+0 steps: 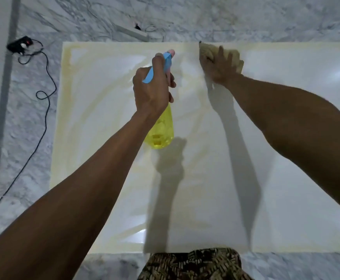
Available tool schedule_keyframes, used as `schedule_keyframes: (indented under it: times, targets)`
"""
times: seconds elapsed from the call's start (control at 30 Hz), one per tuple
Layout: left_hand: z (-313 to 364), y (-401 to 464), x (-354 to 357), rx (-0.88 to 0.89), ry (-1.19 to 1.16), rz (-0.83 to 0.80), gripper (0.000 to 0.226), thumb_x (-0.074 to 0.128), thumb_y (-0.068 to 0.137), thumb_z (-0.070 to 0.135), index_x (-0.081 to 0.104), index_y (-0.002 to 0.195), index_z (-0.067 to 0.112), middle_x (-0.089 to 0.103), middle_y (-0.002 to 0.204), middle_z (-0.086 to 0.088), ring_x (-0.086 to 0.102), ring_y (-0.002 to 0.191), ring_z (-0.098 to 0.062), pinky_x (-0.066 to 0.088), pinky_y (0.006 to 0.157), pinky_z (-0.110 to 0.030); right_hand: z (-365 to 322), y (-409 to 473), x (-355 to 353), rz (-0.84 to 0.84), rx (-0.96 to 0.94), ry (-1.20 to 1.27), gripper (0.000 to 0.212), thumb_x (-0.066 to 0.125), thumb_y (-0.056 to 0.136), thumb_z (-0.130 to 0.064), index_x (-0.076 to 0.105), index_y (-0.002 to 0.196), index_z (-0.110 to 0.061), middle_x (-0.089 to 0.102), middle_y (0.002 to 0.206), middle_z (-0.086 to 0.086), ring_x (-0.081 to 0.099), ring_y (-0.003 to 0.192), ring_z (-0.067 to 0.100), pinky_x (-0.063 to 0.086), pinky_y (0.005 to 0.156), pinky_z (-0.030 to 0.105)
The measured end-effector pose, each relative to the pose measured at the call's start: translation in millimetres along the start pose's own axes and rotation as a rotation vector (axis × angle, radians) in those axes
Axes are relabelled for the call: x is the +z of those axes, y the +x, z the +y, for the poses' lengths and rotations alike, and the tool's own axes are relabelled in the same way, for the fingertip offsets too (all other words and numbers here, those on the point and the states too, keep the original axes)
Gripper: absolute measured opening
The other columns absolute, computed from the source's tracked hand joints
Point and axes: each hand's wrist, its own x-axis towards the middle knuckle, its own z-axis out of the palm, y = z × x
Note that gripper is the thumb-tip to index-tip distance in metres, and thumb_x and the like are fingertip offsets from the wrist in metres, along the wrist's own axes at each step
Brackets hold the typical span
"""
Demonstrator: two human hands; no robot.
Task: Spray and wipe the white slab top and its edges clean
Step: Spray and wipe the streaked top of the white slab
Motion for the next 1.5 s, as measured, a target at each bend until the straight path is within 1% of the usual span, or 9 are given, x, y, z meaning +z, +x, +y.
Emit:
schedule_keyframes:
  times: [0.13, 0.5, 0.63, 0.9, 1.0, 1.13, 1.23, 1.37, 1.5]
  targets:
    - [-19, 2, -9, -0.021, 0.006, -0.001, 0.042, 0.037, 0.114, 0.03, 0.078, 0.105, 0.036, 0.06, 0.067, -0.009, 0.071, 0.079, -0.041, 0.046, 0.044, -0.028, 7, -32, 48, 0.034, -0.151, -0.24, 0.059, 0.028, 0.103, -0.053, 0.01, 0.157, -0.038, -0.004, 0.167, 0.007, -0.009, 0.15, 0.043, -0.007, 0.118, 0.063]
    - [-50, -94, -65, -0.089, 0.145, -0.096, 0.039, 0.041, 0.096, 0.051, 0.079, 0.086, 0.051, 0.069, 0.067, -0.008, 0.066, 0.06, -0.041, 0.06, 0.061, -0.051, 42, -217, 121, 0.006, -0.349, -0.251, 0.055, 0.043, 0.092, -0.049, 0.05, 0.144, -0.033, 0.041, 0.154, 0.016, 0.036, 0.136, 0.056, 0.024, 0.107, 0.073]
    - [-70, -157, -98, -0.126, 0.172, -0.156, 0.064, 0.043, 0.082, 0.066, 0.085, 0.084, 0.017, 0.074, 0.068, -0.007, 0.071, 0.063, -0.044, 0.063, 0.067, -0.06, 57, -327, 154, -0.007, -0.349, -0.214, 0.057, 0.033, 0.093, -0.053, 0.047, 0.145, -0.035, 0.035, 0.158, 0.014, 0.03, 0.139, 0.056, 0.017, 0.11, 0.072]
    - [-108, -263, -154, -0.17, 0.157, -0.185, 0.055, 0.045, 0.08, 0.065, 0.079, 0.077, 0.023, 0.071, 0.063, -0.005, 0.06, 0.045, -0.027, 0.059, 0.063, -0.048, 60, -493, 196, -0.201, -0.175, -0.22, 0.053, 0.029, 0.102, -0.057, 0.024, 0.153, -0.043, 0.006, 0.167, 0.0, 0.002, 0.151, 0.041, 0.002, 0.119, 0.061]
    - [-113, -285, -168, -0.153, 0.18, -0.176, 0.061, 0.044, 0.084, 0.062, 0.074, 0.071, 0.011, 0.071, 0.063, -0.004, 0.057, 0.038, -0.022, 0.056, 0.062, -0.042, 48, -511, 183, -0.335, -0.184, -0.116, 0.058, 0.024, 0.097, -0.064, 0.029, 0.151, -0.043, 0.022, 0.164, -0.006, 0.02, 0.15, 0.033, 0.017, 0.119, 0.056]
    - [-99, -287, -177, -0.095, 0.169, -0.165, 0.062, 0.044, 0.087, 0.06, 0.078, 0.08, 0.009, 0.072, 0.064, -0.003, 0.057, 0.038, -0.022, 0.053, 0.06, -0.036, 22, -517, 130, -0.245, -0.073, 0.316, 0.045, 0.037, 0.099, -0.055, 0.064, 0.127, -0.034, 0.065, 0.13, -0.004, 0.06, 0.113, 0.019, 0.046, 0.101, 0.042]
    - [-79, -277, -180, -0.033, 0.152, -0.142, 0.056, 0.047, 0.098, 0.055, 0.077, 0.076, 0.013, 0.074, 0.069, -0.008, 0.058, 0.041, -0.024, 0.053, 0.061, -0.037, 14, -497, 81, -0.142, 0.102, 0.786, 0.04, 0.046, 0.098, -0.041, 0.071, 0.109, -0.012, 0.072, 0.11, 0.008, 0.067, 0.102, 0.029, 0.054, 0.094, 0.044]
    - [-50, -259, -173, 0.01, 0.122, -0.143, 0.079, 0.041, 0.069, 0.074, 0.083, 0.089, 0.01, 0.074, 0.07, -0.009, 0.06, 0.045, -0.028, 0.058, 0.071, -0.041, 6, -468, 22, -0.033, 0.052, 1.292, 0.036, 0.037, 0.104, -0.025, 0.069, 0.104, -0.01, 0.071, 0.108, 0.015, 0.068, 0.099, 0.03, 0.058, 0.087, 0.044]
    - [-32, -225, -157, 0.026, 0.086, -0.153, 0.081, 0.045, 0.07, 0.071, 0.083, 0.098, 0.005, 0.07, 0.063, -0.005, 0.071, 0.071, -0.047, 0.062, 0.078, -0.063, -8, -419, -19, 0.03, 0.066, 1.389, 0.037, 0.04, 0.103, -0.031, 0.07, 0.111, -0.01, 0.073, 0.108, 0.018, 0.071, 0.095, 0.036, 0.06, 0.082, 0.049]
